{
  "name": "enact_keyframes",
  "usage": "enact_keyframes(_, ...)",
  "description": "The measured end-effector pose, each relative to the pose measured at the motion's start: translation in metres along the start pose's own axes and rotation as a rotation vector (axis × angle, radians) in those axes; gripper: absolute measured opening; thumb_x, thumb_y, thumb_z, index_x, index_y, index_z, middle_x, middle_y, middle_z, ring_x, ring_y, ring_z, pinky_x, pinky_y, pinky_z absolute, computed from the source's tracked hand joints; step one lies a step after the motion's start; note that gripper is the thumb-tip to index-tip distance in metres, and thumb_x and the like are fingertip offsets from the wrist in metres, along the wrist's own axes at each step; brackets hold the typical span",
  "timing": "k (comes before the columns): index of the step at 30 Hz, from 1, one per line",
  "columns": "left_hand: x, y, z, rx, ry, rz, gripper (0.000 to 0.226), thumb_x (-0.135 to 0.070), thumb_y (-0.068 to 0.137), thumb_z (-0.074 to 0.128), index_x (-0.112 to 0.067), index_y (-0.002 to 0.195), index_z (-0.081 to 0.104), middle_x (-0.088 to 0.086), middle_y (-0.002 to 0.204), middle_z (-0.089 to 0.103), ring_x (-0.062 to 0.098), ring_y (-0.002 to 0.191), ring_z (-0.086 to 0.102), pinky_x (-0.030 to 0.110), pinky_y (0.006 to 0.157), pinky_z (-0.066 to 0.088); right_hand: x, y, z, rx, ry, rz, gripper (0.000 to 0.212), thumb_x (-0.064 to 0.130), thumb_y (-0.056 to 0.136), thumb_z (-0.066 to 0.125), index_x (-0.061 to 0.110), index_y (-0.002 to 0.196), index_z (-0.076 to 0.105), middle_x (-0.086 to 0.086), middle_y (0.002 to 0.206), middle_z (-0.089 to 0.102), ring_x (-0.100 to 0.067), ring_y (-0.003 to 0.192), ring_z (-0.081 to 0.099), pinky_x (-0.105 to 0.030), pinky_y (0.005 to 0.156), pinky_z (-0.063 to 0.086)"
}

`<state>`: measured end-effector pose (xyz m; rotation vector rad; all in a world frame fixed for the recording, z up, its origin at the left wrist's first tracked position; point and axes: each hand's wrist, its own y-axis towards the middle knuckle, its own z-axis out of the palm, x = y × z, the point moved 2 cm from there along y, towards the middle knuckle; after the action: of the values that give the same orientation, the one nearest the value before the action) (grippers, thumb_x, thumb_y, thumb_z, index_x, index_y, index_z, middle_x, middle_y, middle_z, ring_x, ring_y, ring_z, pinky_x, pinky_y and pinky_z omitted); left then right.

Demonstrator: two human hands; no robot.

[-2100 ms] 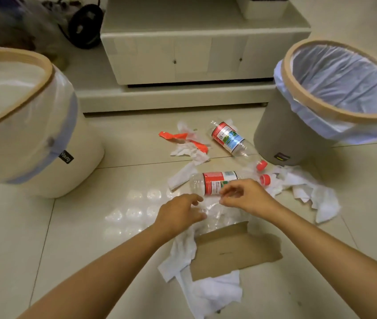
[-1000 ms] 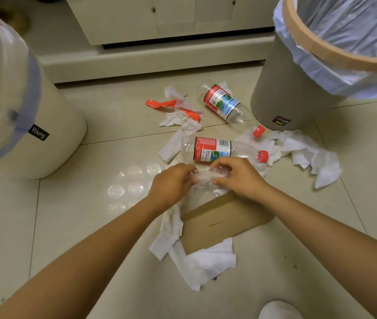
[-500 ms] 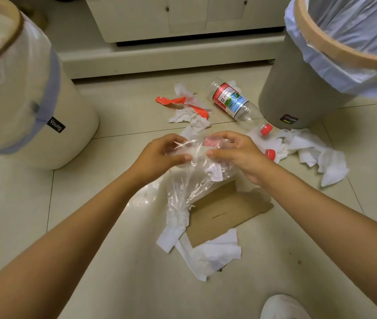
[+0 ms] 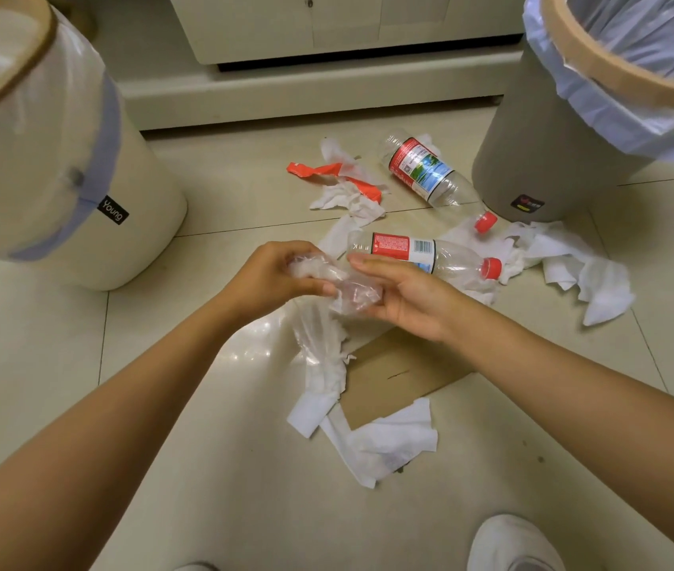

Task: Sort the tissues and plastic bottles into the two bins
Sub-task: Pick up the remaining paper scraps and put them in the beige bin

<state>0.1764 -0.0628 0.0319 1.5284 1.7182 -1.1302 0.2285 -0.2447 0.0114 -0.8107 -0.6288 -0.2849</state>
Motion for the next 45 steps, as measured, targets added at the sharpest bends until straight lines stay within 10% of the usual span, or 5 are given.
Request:
enact_keyframes(8,0.045,-0.012,-0.024,0.094,0.168,-0.189,0.041,-0.044,0.061,0.084,-0.024,0.093,0.068,-0.008,0.098,0.061,0.006,0.088,0.057,0.021,0.073,0.044,-0.040,-0.004,0.002,-0.033,-0.940,-0.091,0.041,0.028,0.069,0.082,0.020,0.105,0.064,0.000,0.106,0.065,-0.017,0.094,0.065,-0.030,0.084,0.054)
enact_keyframes(16,0.066,-0.025,0.039,0.467,0.456,-0.123,0.046,-0.037,0.064,0.085,-0.028,0.105,0.064,-0.010,0.096,0.061,0.013,0.089,0.054,0.025,0.076,0.044,-0.039,-0.010,-0.029,-0.080,-1.280,-0.085,0.042,0.020,0.071,0.080,0.029,0.108,0.062,0.009,0.113,0.059,-0.009,0.102,0.054,-0.017,0.081,0.042)
enact_keyframes(23,0.074,-0.024,0.064,0.549,0.554,-0.087,0.101,-0.032,0.065,0.085,-0.044,0.143,0.023,0.000,0.120,0.061,0.019,0.097,0.055,0.037,0.088,0.052,-0.037,-0.013,-0.044,-0.101,-1.409,-0.077,0.048,0.017,0.071,0.078,0.030,0.114,0.059,0.008,0.117,0.053,-0.008,0.105,0.051,-0.029,0.093,0.046)
enact_keyframes(33,0.072,-0.041,0.060,0.398,0.737,0.048,0.054,-0.047,0.068,0.078,-0.026,0.115,0.060,-0.005,0.109,0.053,0.015,0.102,0.048,0.030,0.075,0.046,-0.039,-0.024,-0.040,0.033,-1.870,-0.237,0.052,0.034,0.077,0.069,0.030,0.125,0.052,0.007,0.132,0.041,-0.014,0.116,0.040,-0.030,0.091,0.041)
enact_keyframes(45,0.075,-0.057,0.021,0.242,0.610,-0.142,0.038,-0.047,0.071,0.075,-0.027,0.098,0.057,-0.009,0.085,0.061,0.015,0.080,0.053,0.031,0.068,0.045,-0.078,-0.059,-0.037,0.256,-1.818,-0.445,0.056,0.048,0.077,0.065,0.027,0.127,0.050,0.004,0.132,0.047,-0.014,0.117,0.046,-0.029,0.092,0.041)
